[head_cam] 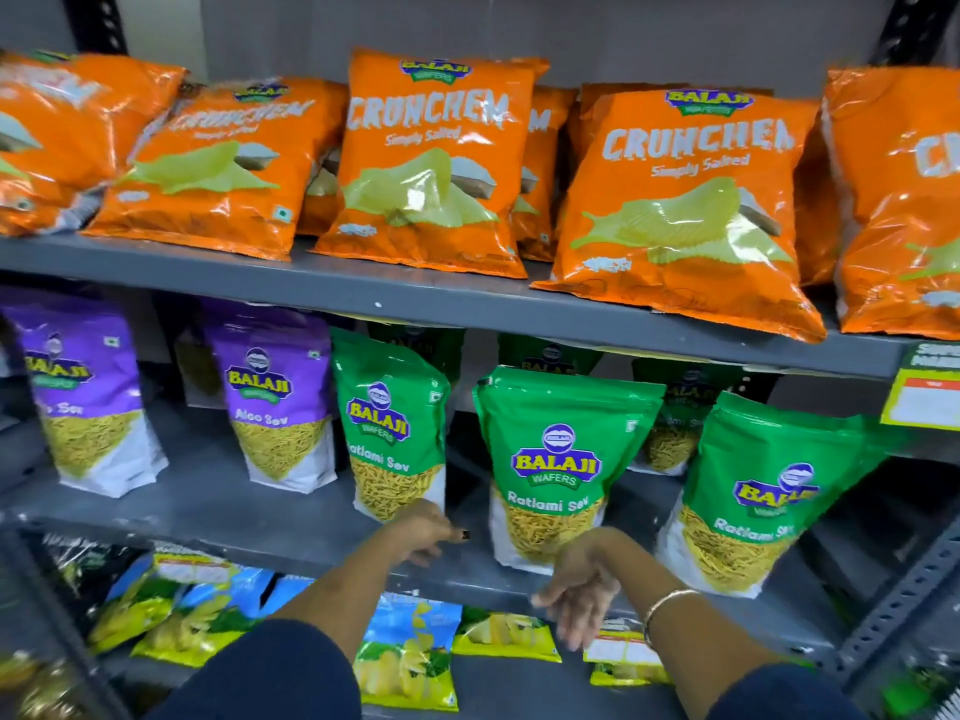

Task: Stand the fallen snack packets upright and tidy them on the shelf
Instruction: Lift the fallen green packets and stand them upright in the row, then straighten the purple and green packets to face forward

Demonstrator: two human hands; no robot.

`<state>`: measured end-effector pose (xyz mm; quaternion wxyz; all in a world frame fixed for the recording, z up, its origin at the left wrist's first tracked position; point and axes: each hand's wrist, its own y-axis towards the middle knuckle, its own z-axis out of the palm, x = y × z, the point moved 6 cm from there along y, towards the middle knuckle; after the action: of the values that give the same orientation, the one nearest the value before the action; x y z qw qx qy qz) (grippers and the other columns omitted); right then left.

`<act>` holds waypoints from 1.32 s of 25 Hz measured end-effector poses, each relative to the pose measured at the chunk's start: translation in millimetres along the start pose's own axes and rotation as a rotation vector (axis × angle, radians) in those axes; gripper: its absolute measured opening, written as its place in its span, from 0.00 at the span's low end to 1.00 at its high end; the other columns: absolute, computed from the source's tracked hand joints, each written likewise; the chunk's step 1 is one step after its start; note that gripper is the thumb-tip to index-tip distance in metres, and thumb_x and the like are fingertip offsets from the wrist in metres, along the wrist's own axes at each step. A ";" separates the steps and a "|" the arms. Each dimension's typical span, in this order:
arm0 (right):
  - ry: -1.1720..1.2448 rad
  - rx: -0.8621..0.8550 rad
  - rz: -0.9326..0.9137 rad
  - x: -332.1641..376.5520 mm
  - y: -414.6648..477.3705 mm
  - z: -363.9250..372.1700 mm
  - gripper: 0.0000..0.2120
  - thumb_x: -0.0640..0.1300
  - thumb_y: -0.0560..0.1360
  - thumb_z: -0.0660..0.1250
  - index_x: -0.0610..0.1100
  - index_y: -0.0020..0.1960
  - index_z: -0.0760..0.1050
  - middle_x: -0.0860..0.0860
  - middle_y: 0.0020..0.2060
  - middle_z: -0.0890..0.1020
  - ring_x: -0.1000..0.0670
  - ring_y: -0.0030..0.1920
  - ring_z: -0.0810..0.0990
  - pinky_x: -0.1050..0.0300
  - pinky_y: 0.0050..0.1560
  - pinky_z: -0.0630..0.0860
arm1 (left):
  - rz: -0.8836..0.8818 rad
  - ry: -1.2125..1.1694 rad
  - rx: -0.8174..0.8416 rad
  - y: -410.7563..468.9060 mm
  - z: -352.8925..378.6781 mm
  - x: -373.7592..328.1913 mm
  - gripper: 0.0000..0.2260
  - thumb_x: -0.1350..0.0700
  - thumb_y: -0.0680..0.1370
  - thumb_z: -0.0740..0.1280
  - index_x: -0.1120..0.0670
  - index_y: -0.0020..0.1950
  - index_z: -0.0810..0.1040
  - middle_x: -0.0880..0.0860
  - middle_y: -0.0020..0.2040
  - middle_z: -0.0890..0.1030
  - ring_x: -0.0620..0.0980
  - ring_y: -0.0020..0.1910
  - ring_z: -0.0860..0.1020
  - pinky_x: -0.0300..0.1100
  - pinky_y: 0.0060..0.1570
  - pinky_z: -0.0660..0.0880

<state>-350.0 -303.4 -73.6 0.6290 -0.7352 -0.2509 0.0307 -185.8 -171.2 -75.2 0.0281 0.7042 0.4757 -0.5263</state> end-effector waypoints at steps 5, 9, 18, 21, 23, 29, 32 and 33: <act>0.046 -0.484 -0.461 130.3 19.1 19.1 0.23 0.48 0.73 0.69 0.34 0.60 0.67 0.42 0.44 0.84 0.50 0.40 0.84 0.52 0.48 0.74 | 0.009 0.101 -0.420 5.1 -120.4 42.0 0.09 0.57 0.71 0.73 0.58 0.43 0.73 0.59 0.49 0.77 0.59 0.51 0.79 0.51 0.54 0.75; 0.507 -0.674 -0.819 176.0 19.7 5.6 0.32 0.32 0.68 0.73 0.32 0.68 0.64 0.39 0.67 0.73 0.42 0.67 0.73 0.53 0.65 0.71 | 0.312 -0.168 -0.203 34.6 -141.9 35.6 0.32 0.70 0.68 0.73 0.64 0.69 0.65 0.64 0.66 0.74 0.55 0.61 0.75 0.44 0.57 0.72; 0.586 -0.650 -0.745 153.6 19.7 27.5 0.36 0.37 0.70 0.72 0.39 0.73 0.58 0.43 0.72 0.66 0.42 0.71 0.66 0.49 0.72 0.65 | 0.399 0.089 -0.271 34.8 -124.4 46.5 0.41 0.52 0.63 0.78 0.58 0.71 0.62 0.58 0.69 0.72 0.55 0.68 0.71 0.44 0.63 0.69; 0.577 -0.678 -0.663 153.3 12.5 30.8 0.35 0.40 0.71 0.72 0.38 0.73 0.58 0.43 0.70 0.69 0.42 0.69 0.69 0.52 0.65 0.68 | 0.374 0.092 -0.212 27.8 -124.6 42.0 0.36 0.54 0.65 0.77 0.61 0.66 0.63 0.60 0.64 0.77 0.57 0.62 0.76 0.46 0.57 0.72; 0.421 -0.675 -0.453 149.2 9.0 31.9 0.29 0.47 0.72 0.71 0.35 0.66 0.65 0.43 0.57 0.75 0.44 0.54 0.78 0.53 0.52 0.74 | 0.361 0.067 -0.173 26.7 -126.9 42.5 0.36 0.55 0.66 0.77 0.62 0.67 0.61 0.59 0.66 0.74 0.56 0.65 0.74 0.46 0.60 0.71; 0.100 -0.093 -0.094 188.0 19.1 87.0 0.18 0.47 0.80 0.57 0.32 0.44 0.70 0.36 0.43 0.84 0.44 0.48 0.82 0.51 0.64 0.72 | 0.254 0.079 -0.293 18.4 -186.0 81.9 0.08 0.57 0.68 0.75 0.55 0.36 0.76 0.59 0.45 0.80 0.55 0.51 0.79 0.38 0.42 0.66; 0.163 -0.367 -0.399 262.5 35.4 95.5 0.11 0.43 0.76 0.66 0.35 0.48 0.70 0.44 0.36 0.78 0.52 0.33 0.78 0.61 0.39 0.79 | 0.227 -0.059 -0.604 18.8 -255.6 105.4 0.11 0.61 0.68 0.75 0.58 0.36 0.72 0.63 0.46 0.79 0.56 0.50 0.79 0.39 0.40 0.65; 0.224 -0.500 -0.526 282.3 37.5 89.5 0.18 0.42 0.73 0.70 0.35 0.58 0.68 0.43 0.46 0.76 0.51 0.41 0.78 0.63 0.38 0.78 | 0.264 -0.146 -0.663 22.8 -276.4 107.1 0.13 0.64 0.66 0.75 0.62 0.45 0.74 0.64 0.51 0.78 0.57 0.54 0.77 0.39 0.45 0.67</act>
<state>-123.7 -110.0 -51.0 0.4400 -0.7753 -0.3602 -0.2747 26.9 34.3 -45.1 0.3566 0.6727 0.5223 -0.3841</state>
